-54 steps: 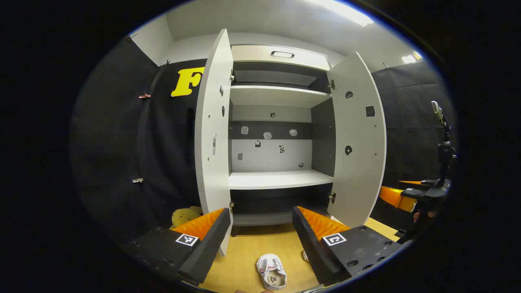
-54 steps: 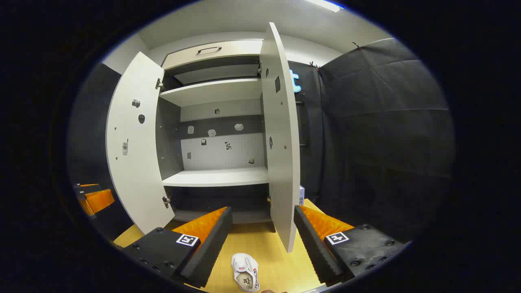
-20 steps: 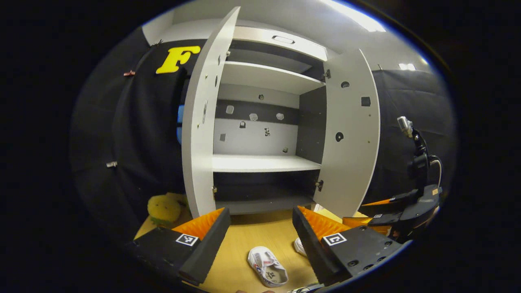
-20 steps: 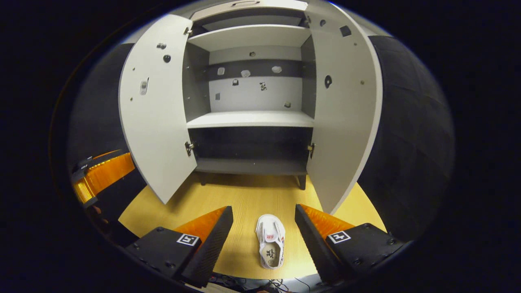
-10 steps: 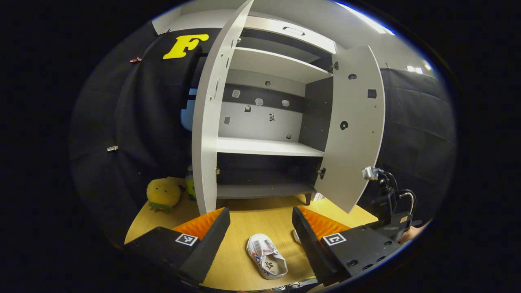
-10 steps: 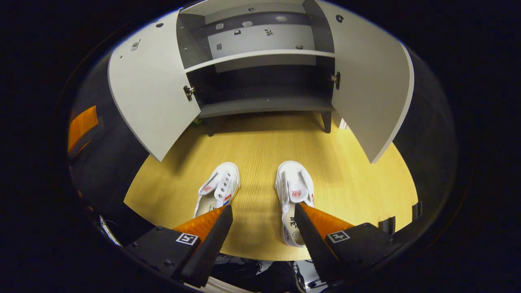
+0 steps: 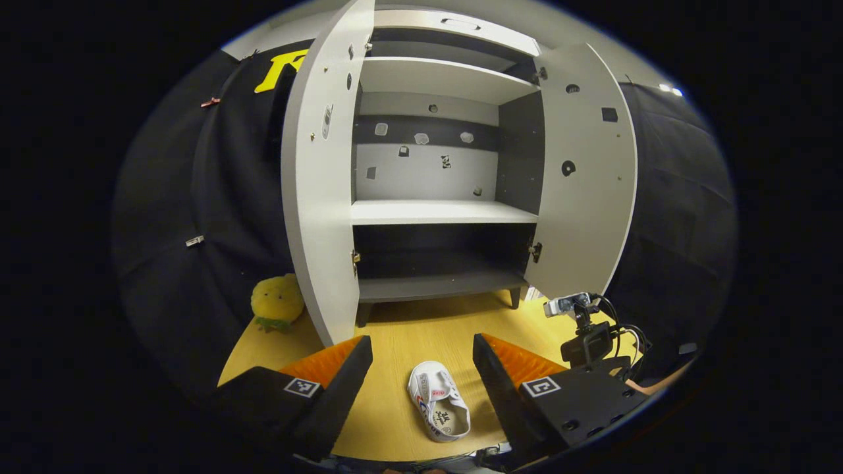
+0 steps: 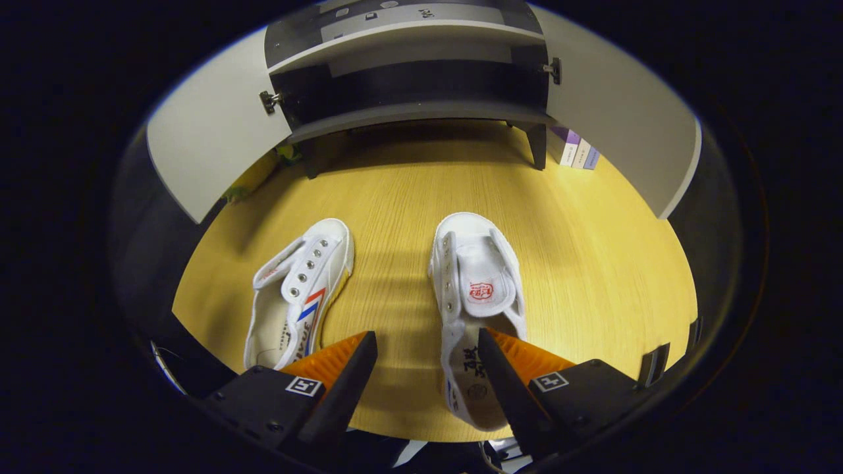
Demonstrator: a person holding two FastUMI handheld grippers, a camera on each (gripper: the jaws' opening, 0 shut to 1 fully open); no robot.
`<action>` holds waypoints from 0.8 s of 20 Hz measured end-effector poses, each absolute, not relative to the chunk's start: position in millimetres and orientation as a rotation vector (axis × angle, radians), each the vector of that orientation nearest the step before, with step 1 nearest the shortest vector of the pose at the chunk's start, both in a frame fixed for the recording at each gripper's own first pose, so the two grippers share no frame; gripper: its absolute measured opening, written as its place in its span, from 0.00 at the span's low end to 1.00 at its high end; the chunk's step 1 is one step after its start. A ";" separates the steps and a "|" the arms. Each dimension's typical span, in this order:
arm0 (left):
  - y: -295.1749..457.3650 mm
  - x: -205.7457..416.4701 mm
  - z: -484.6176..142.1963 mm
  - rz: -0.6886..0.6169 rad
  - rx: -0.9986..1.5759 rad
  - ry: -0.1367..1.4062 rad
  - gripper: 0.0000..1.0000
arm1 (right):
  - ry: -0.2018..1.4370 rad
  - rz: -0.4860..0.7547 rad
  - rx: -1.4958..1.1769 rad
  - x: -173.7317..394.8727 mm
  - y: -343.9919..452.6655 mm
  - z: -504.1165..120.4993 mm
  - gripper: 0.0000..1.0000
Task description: Grab one shoe with the right hand and put it into the shoe cabinet, grab the other shoe with the left hand and put it into the shoe cabinet; then close the right door with the right hand and the left door with the left hand.
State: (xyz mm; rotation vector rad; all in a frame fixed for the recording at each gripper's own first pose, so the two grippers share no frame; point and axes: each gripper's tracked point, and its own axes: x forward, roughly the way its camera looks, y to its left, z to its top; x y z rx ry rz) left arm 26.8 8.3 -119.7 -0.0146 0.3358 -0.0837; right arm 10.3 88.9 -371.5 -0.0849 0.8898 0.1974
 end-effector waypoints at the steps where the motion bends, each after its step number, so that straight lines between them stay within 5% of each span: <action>1: 9.9 25.7 -122.2 -0.069 -0.012 0.347 0.95 | 0.882 0.198 -0.086 14.7 92.5 -378.2 0.99; 8: 13.9 24.5 -128.7 -0.013 -0.017 0.372 0.95 | 0.842 0.174 -0.133 41.3 84.9 -385.9 0.70; 11: 11.8 24.9 -125.2 -0.003 -0.013 0.362 0.95 | 0.859 0.137 -0.092 51.4 77.8 -384.2 0.26; 13: 11.1 23.6 -123.1 0.003 -0.011 0.353 0.95 | 0.872 0.157 -0.075 52.2 83.7 -387.5 0.27; 16: 7.3 21.5 -121.9 0.007 -0.003 0.344 0.95 | 0.874 0.194 -0.097 52.2 87.9 -385.8 0.11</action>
